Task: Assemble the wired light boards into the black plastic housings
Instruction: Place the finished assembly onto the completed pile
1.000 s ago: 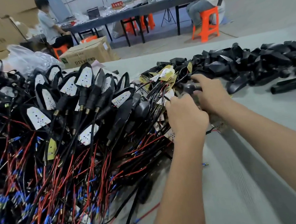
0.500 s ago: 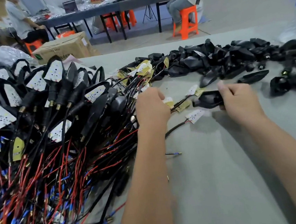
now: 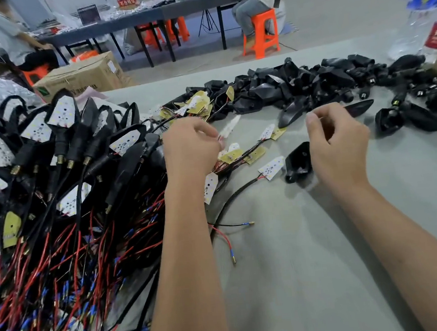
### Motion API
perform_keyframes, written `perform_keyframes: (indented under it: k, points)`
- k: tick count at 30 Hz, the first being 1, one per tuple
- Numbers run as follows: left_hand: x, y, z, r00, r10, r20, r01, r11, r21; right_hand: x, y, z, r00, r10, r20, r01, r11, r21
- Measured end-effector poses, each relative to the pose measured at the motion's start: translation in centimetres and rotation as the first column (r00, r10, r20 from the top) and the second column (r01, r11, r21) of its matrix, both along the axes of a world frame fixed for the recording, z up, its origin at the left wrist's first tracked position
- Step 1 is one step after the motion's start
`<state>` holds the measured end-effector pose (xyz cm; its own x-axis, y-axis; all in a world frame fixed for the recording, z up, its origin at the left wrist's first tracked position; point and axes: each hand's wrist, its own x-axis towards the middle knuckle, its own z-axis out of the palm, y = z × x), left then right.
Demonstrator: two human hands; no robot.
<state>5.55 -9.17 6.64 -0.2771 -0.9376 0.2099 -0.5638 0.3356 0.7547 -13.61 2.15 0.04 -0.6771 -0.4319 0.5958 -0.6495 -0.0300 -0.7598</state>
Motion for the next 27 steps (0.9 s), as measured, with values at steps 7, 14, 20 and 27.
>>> perform_keyframes:
  k: [7, 14, 20, 27]
  points:
    - [-4.4, 3.2, 2.3, 0.891, -0.242, -0.385, 0.185, 0.966, -0.178, 3.1, -0.4, 1.2, 0.785, 0.609, 0.109, -0.619, 0.778, 0.112]
    - [-7.6, 5.5, 1.5, 0.752, -0.311, -0.582, 0.274, 0.949, -0.153, 2.9, -0.1, 1.6, 0.602, 0.682, 0.415, -0.706, 0.697, -0.123]
    - [-6.3, 3.0, -1.4, 0.919, -0.281, -0.278, 0.302, 0.953, 0.034, -1.3, 0.7, 1.8, 0.591, 0.528, 0.61, -0.387, 0.849, -0.359]
    - [-7.2, 3.7, -3.8, 0.933, -0.346, 0.094, 0.313, 0.914, 0.258, -3.8, 1.3, 1.9, 0.634, 0.374, 0.677, -0.149, 0.918, -0.368]
